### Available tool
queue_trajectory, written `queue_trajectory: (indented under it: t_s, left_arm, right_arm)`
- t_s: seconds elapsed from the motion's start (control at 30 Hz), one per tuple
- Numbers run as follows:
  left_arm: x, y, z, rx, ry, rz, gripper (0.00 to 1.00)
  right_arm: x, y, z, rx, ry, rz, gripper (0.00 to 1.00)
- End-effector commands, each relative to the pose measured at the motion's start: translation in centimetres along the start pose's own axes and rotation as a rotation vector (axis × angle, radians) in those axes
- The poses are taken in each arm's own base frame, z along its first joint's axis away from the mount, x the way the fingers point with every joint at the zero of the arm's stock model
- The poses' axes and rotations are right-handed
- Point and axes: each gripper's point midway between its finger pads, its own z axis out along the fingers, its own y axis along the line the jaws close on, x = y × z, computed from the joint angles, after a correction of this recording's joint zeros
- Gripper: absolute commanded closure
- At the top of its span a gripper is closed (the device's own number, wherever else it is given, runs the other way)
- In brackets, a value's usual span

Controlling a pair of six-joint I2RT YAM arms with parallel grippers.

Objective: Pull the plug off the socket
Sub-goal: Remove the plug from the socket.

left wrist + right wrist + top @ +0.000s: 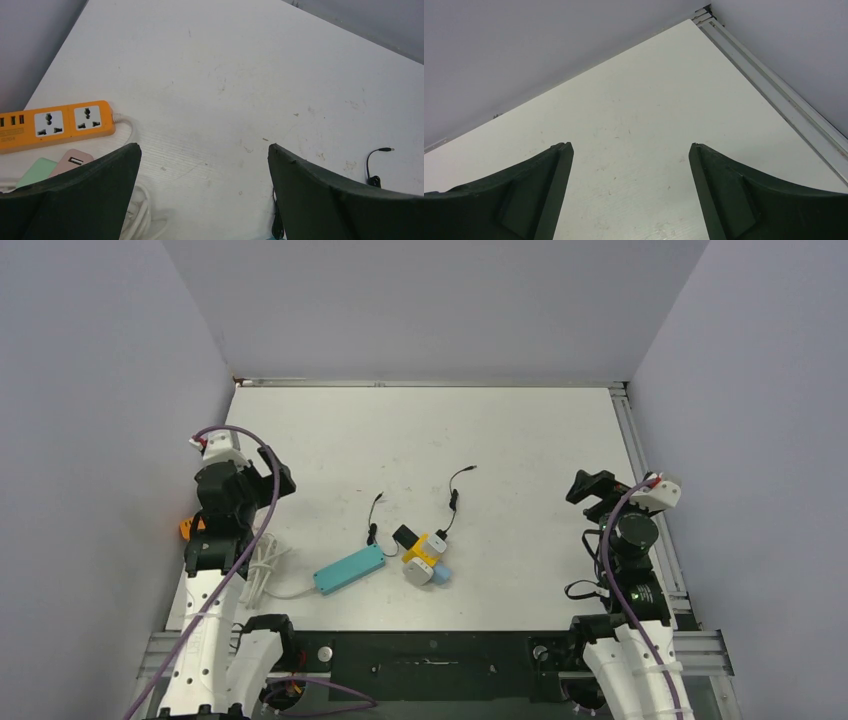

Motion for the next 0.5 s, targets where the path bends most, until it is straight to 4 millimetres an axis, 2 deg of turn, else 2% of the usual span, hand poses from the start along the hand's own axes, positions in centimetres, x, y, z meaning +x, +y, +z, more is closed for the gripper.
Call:
queue_trajectory:
  t_s: [0.0,0.17,0.27,0.47]
  left_arm:
    - [-1.3,-0.6,-0.1,0.011,-0.034,-0.017,0.04]
    - [-0.6,-1.5,-0.2,0.055,-0.003,-0.036,0.04]
    - [0.3,-3.5,-0.5,0.166,0.022,0.012,0.04]
    - [4.1,-8.6,-1.3,0.321,0.132,0.159,0.04]
  right_arm:
    - [-1.1,0.5,-0.3,-0.028,-0.052,0.014,0.10]
    - [-0.8,0.9,-0.3,-0.055,-0.032,0.000,0.10]
    - [-0.2,1.8,-0.1,-0.106,-0.012,-0.017,0.10]
    - [2.2,5.7,0.5,-0.325,0.102,-0.077,0.10]
